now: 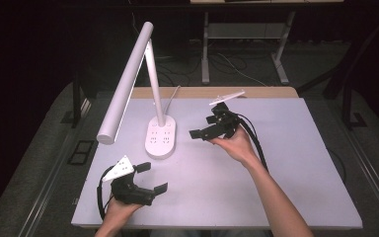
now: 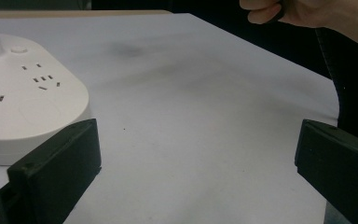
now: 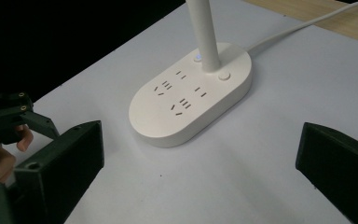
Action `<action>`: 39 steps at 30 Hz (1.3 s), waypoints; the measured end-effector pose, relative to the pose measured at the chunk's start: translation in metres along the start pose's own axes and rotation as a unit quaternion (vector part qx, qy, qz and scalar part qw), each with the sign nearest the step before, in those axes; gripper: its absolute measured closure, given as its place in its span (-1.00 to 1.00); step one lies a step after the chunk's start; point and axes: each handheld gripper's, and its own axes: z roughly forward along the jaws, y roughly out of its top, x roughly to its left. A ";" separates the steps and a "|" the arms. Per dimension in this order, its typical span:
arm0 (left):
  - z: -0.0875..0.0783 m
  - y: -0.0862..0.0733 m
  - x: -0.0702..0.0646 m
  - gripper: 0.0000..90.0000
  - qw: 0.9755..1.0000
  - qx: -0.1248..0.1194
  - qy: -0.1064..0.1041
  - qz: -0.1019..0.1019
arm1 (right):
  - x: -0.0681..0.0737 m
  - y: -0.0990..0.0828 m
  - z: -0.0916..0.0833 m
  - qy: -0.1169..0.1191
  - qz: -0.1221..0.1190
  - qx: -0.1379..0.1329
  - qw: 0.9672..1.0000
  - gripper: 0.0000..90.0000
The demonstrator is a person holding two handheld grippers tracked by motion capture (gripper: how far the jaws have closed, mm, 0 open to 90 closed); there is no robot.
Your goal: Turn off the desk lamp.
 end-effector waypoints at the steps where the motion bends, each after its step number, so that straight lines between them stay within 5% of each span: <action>1: 0.000 0.000 0.000 -1.00 1.000 0.000 0.000 0.000 | -0.001 0.004 0.003 -0.002 -0.001 0.003 1.000 -0.98; 13: 0.000 0.000 0.000 -1.00 1.000 0.001 -0.003 0.001 | -0.003 0.026 0.023 -0.001 -0.012 0.015 1.000 -0.98; 20: -0.001 0.000 0.001 -1.00 1.000 0.002 -0.002 0.003 | -0.004 0.037 0.035 0.019 -0.021 0.010 1.000 -0.82; 34: -0.001 0.000 0.001 -1.00 1.000 0.000 -0.004 0.002 | -0.013 0.055 0.076 0.030 -0.015 0.019 0.999 -0.81; 35: -0.001 0.000 0.001 -1.00 1.000 -0.001 -0.005 0.002 | -0.015 0.057 0.080 0.038 -0.012 0.017 0.999 -0.62; 39: -0.001 0.000 0.002 -1.00 1.000 -0.001 -0.005 0.002 | -0.018 0.058 0.084 0.038 -0.009 0.012 0.999 -0.56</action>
